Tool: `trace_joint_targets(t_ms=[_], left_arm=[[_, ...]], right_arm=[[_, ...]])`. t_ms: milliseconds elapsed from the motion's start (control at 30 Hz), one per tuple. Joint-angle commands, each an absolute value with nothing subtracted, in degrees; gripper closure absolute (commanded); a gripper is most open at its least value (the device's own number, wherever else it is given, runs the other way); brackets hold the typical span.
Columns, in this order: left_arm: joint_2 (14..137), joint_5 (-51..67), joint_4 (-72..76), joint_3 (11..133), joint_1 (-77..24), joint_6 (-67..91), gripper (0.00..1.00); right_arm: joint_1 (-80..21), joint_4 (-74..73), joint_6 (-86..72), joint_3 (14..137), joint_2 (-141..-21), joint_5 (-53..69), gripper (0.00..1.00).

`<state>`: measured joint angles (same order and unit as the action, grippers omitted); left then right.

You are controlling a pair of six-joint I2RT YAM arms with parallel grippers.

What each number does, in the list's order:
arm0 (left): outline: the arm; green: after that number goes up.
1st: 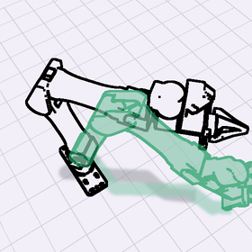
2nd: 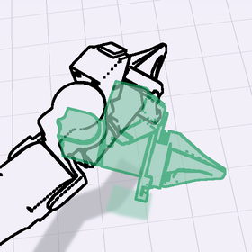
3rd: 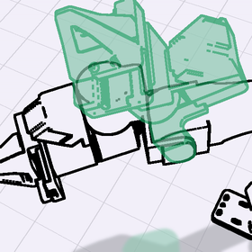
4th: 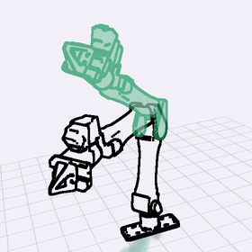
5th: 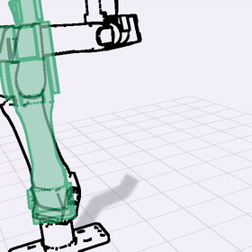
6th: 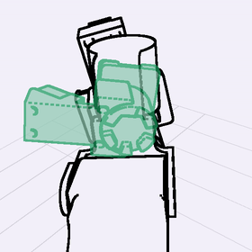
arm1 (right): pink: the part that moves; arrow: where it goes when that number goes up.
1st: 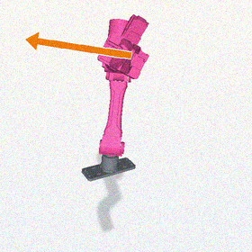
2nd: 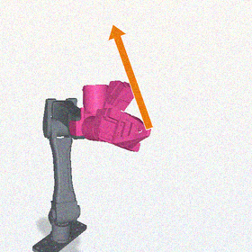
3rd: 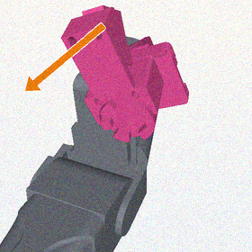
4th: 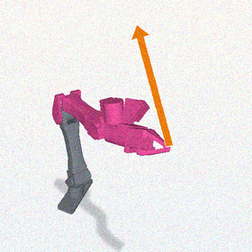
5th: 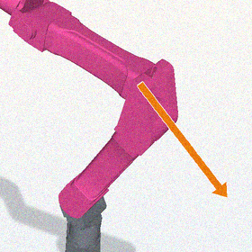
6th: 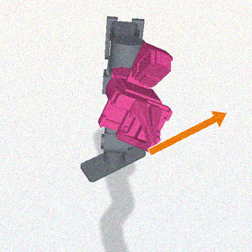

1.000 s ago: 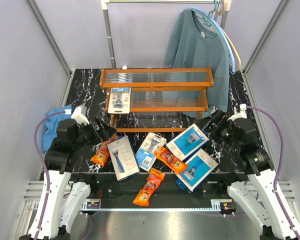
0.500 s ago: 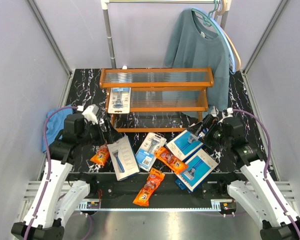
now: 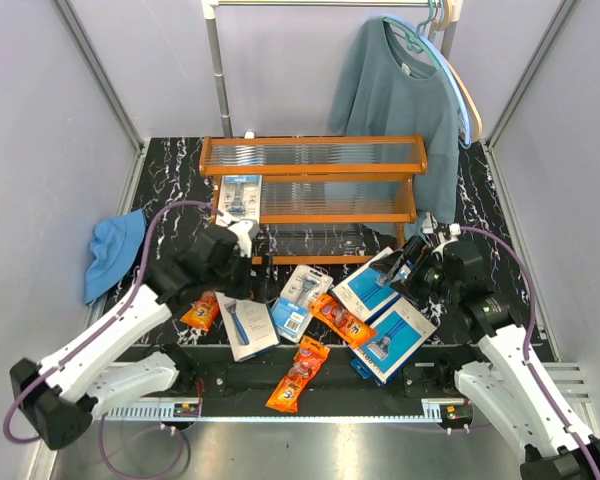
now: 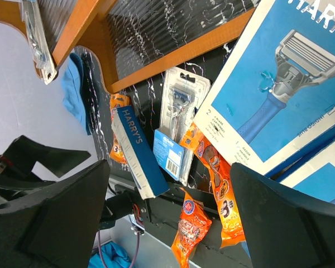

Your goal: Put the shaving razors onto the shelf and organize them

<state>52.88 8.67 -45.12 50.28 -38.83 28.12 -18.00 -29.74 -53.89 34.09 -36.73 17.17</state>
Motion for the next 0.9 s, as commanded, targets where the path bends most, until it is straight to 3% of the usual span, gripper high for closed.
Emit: trace_joint_targets(t_ms=[0,333,467,867], left_arm=[[58.9,0.2,-39.4,54.7,-45.7,30.1,0.03],[77.0,-5.4,-32.5,60.3,-54.6,29.7,0.05],[83.7,-5.8,-31.8,63.4,-55.1,29.2,0.17],[92.7,-11.6,-32.8,65.6,-55.2,29.8,0.29]], right_arm=[[-18.2,-27.6,-54.9,33.4,-35.1,18.7,0.00],[-18.2,-27.6,-56.3,31.3,-33.0,19.3,0.00],[-18.2,-27.6,-56.7,30.6,-32.1,19.5,0.00],[-18.2,-27.3,-57.1,28.7,-30.9,20.0,0.00]])
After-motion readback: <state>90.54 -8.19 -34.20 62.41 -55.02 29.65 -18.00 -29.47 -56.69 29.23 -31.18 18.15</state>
